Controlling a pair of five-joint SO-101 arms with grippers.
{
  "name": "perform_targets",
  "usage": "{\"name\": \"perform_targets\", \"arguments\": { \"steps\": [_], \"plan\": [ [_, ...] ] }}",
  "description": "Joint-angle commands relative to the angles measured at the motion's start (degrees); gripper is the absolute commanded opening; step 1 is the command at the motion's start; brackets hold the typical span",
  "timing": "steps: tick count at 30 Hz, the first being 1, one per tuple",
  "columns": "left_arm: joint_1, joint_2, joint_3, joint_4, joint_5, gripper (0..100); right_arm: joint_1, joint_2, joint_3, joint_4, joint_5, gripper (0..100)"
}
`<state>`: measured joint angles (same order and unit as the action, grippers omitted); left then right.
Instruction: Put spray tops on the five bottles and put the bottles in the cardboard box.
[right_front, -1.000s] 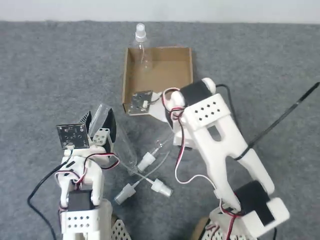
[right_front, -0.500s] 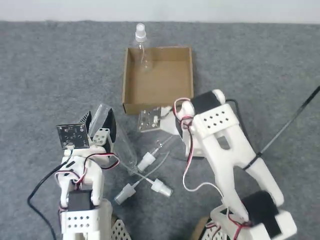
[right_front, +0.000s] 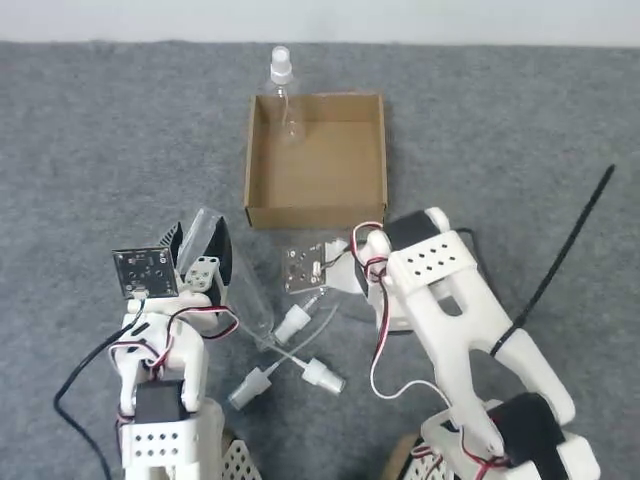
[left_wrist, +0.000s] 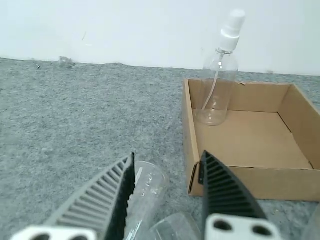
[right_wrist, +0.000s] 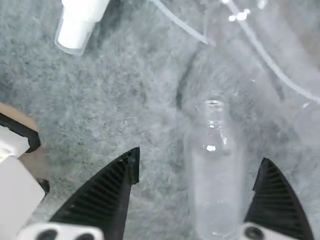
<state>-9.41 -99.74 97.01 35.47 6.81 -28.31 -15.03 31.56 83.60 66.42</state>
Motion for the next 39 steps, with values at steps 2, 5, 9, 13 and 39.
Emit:
{"name": "perform_targets", "arguments": {
  "steps": [2, 5, 9, 13, 39],
  "plan": [
    [-0.35, -0.79, -0.22, -1.93, -0.62, 20, 1.36, -3.3, 0.7, -1.98, 2.73, 31.4],
    [-0.35, -0.79, -0.22, -1.85, -0.62, 20, 3.21, -3.21, 0.79, -3.3, 4.57, 31.4],
    [-0.35, -0.79, -0.22, -1.85, -0.62, 20, 5.49, -3.12, 1.93, -4.62, 6.95, 31.4],
    [-0.35, -0.79, -0.22, -1.85, -0.62, 20, 5.76, -3.12, 5.8, -8.57, 7.47, 31.4],
    [-0.35, -0.79, -0.22, -1.93, -0.62, 20, 8.13, 7.25, 8.7, -20.26, 7.3, 31.3]
  ]
}}
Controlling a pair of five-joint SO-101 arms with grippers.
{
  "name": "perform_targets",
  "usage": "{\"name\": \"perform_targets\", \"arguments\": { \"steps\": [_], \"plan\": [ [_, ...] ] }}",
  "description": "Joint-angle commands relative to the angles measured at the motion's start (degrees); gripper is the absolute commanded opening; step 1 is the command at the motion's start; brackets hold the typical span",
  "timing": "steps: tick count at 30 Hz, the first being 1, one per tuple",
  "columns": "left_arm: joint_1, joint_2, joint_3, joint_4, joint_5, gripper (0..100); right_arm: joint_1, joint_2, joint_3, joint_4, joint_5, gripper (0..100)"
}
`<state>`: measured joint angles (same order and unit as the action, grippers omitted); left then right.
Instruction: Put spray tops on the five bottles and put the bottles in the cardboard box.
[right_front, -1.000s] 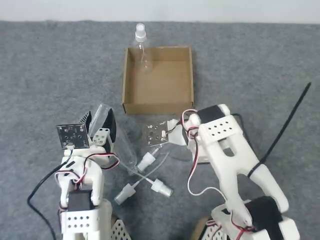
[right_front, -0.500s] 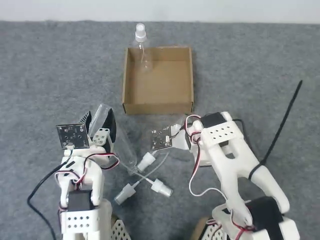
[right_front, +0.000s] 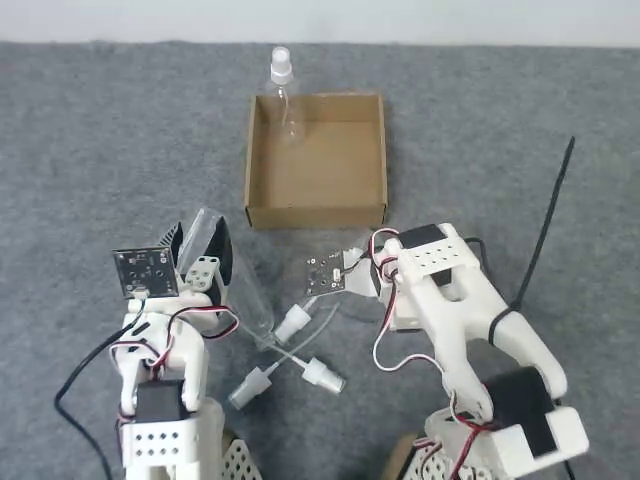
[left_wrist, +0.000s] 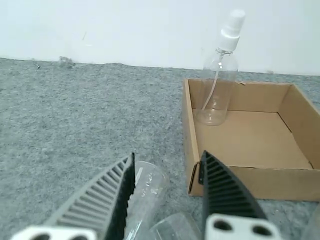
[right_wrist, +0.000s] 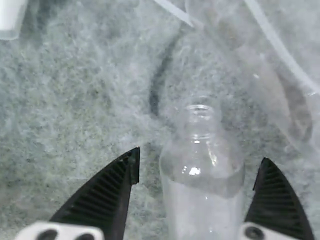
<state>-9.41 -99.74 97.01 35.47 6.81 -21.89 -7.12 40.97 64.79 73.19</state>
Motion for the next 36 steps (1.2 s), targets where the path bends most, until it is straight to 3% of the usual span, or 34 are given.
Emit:
{"name": "perform_targets", "arguments": {
  "steps": [1, 6, 11, 23, 36],
  "plan": [
    [-0.35, -0.79, -0.22, -1.93, -0.62, 20, 2.07, -0.66, -0.7, -1.45, 0.53, 31.1],
    [-0.35, -0.79, -0.22, -1.93, -0.62, 20, 2.15, -0.66, -0.7, -1.36, 0.53, 22.8],
    [-0.35, -0.79, -0.22, -1.93, -0.62, 20, 2.15, -0.75, -0.7, -1.36, 0.26, 21.6],
    [-0.35, -0.79, -0.22, -1.93, -0.62, 20, 1.98, -6.46, -3.6, -0.66, -11.6, 9.2],
    [-0.35, -0.79, -0.22, -1.85, -0.62, 20, -1.27, -16.66, -3.78, 5.41, -24.88, 9.0]
  ]
}}
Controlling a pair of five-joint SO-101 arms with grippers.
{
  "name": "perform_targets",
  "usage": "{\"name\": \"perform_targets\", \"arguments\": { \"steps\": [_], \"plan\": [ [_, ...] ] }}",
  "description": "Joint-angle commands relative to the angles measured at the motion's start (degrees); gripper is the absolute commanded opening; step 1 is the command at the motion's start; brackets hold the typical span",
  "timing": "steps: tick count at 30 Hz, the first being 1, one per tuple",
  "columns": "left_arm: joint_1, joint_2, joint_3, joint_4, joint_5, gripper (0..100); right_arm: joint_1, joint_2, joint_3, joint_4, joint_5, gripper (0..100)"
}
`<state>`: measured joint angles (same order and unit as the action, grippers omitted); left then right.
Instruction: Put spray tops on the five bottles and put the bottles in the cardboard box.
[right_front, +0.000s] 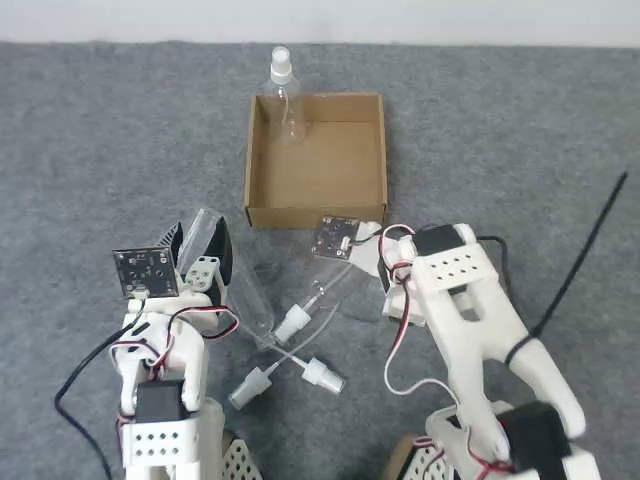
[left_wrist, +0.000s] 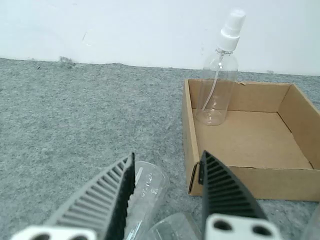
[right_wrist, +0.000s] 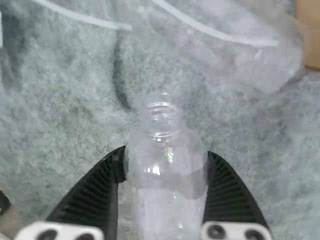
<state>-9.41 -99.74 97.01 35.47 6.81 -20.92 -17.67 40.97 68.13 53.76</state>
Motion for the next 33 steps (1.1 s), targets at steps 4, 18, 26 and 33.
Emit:
{"name": "perform_targets", "arguments": {
  "steps": [4, 18, 26, 33],
  "plan": [
    [-0.35, -0.79, -0.22, -1.85, -0.62, 20, -4.79, -10.07, -3.87, 1.8, -14.33, 9.0],
    [-0.35, -0.79, -0.22, -1.76, -0.62, 20, -10.68, -18.51, -3.87, 1.54, -36.4, 9.0],
    [0.09, -0.79, -3.3, 3.78, -3.69, 20, -10.24, -23.16, -0.53, 1.45, -43.78, 9.0],
    [0.0, -0.7, -8.57, 11.52, -4.04, 20, -7.25, -30.2, 7.56, -4.26, -43.52, 9.0]
  ]
}}
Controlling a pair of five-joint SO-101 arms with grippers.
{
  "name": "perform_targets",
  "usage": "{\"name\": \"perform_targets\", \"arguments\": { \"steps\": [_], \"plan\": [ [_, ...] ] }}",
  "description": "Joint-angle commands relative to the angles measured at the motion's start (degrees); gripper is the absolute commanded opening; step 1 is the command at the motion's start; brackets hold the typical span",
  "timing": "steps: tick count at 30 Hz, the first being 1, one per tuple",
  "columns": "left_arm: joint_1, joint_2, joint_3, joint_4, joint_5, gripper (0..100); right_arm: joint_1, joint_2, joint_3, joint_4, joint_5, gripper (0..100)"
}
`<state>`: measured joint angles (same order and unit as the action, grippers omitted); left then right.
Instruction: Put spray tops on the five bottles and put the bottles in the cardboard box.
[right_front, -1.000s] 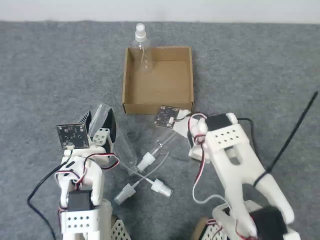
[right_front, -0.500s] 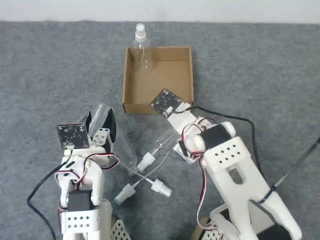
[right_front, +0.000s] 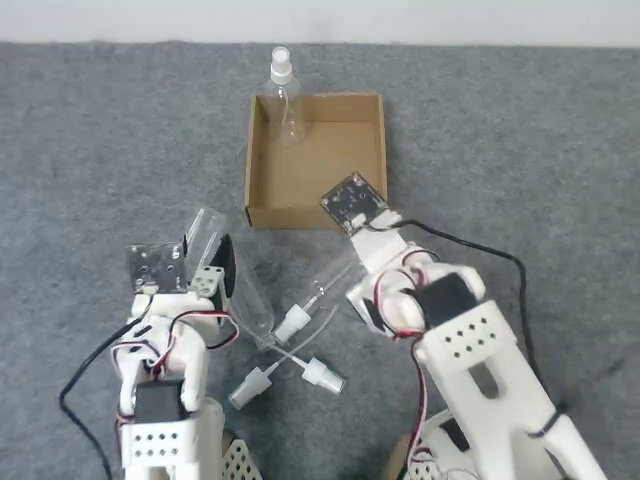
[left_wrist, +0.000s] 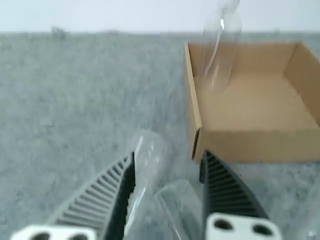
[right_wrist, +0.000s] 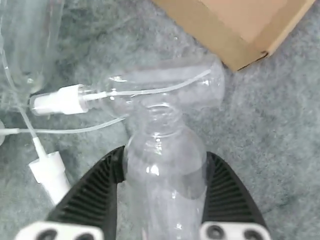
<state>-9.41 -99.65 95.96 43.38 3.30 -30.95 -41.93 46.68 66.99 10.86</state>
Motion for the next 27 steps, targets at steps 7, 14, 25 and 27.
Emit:
{"name": "perform_targets", "arguments": {
  "steps": [7, 14, 25, 27],
  "plan": [
    [1.49, -0.53, -16.22, 12.48, -0.62, 20, 7.6, -13.05, 6.51, -4.44, -0.79, 9.0],
    [8.79, -0.44, -19.3, 19.43, -5.89, 20, 8.13, -14.99, 9.05, -6.73, -0.79, 9.0],
    [15.74, 0.44, -20.88, 25.85, -9.93, 20, 8.48, -14.81, 9.23, -7.52, -0.79, 9.0],
    [16.09, 3.69, -21.23, 25.67, -11.43, 22, 9.8, -14.81, 9.23, -7.6, -0.88, 9.0]
  ]
}}
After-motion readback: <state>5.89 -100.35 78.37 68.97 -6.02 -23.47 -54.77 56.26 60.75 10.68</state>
